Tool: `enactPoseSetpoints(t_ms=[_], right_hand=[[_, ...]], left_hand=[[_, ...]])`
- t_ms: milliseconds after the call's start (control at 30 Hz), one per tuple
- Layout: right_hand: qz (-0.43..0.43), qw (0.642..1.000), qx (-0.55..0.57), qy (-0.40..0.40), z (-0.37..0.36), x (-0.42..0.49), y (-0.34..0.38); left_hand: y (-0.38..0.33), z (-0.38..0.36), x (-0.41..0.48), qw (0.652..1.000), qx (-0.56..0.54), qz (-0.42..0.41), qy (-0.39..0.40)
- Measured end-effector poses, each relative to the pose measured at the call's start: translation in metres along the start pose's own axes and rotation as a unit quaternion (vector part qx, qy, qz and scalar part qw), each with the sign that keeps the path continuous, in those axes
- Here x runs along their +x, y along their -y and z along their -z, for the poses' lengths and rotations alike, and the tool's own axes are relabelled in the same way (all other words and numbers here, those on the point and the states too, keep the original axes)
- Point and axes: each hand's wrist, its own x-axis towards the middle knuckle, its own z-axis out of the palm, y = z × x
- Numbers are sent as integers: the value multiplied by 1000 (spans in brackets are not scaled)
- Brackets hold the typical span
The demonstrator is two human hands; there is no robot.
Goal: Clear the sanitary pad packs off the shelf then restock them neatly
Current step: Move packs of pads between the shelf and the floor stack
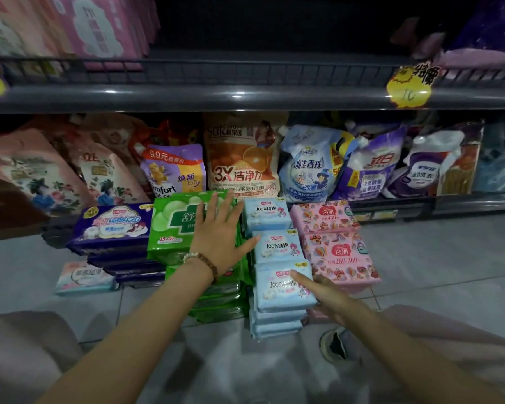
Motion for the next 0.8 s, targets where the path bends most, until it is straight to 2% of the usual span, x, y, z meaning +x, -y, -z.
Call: enactPoseSetpoints(t_ms=[167,333,533,667,800], right_hand=[[41,998,-9,-54,-10,12,-14],[98,980,-75,-155,-25,17,-13],[149,963,-130,-183,-14,25,-13],[221,943,-173,-177,-29,-16,35],[330,897,-224,-188,-35,-45,96]], left_hand=[[0,-1,-1,1000,-4,-1,-8],[1,-2,-1,1000,1,-4,-14],[2,2,-1,1000,-18,-7,-7],[8,14,-3,995,-101,-14,-18],[32,51,-2,991,-121,-30,-54]])
